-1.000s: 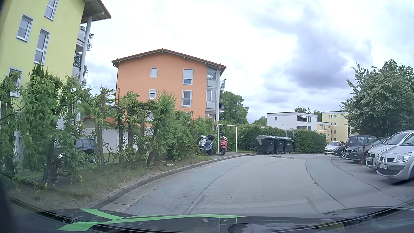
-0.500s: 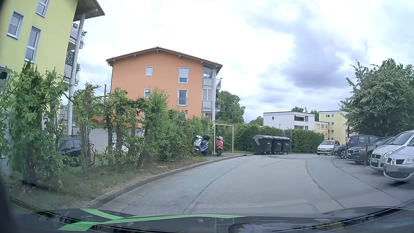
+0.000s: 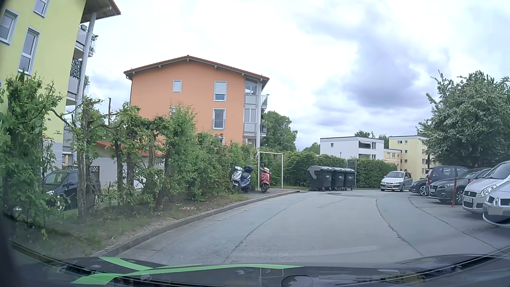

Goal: Follow the waypoints while adhering to traffic rules and regulations

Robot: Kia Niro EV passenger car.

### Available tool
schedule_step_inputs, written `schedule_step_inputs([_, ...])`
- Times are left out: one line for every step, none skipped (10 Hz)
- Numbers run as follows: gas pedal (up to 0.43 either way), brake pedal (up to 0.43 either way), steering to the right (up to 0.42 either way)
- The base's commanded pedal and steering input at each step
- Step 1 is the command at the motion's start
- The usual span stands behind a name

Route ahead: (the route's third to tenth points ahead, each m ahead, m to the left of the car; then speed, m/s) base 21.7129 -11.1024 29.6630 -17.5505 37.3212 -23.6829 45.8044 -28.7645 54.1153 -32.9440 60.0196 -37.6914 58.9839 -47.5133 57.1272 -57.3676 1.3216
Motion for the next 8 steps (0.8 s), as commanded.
schedule_step_inputs([0.0, 0.0, 0.108])
schedule_step_inputs([0.0, 0.0, 0.11])
schedule_step_inputs([0.0, 0.0, 0.113])
schedule_step_inputs([0.0, 0.0, 0.116])
schedule_step_inputs([0.0, 0.0, 0.12])
schedule_step_inputs([0.0, 0.0, 0.123])
schedule_step_inputs([0.0, 0.0, 0.141])
schedule_step_inputs([0.0, 0.0, 0.17])
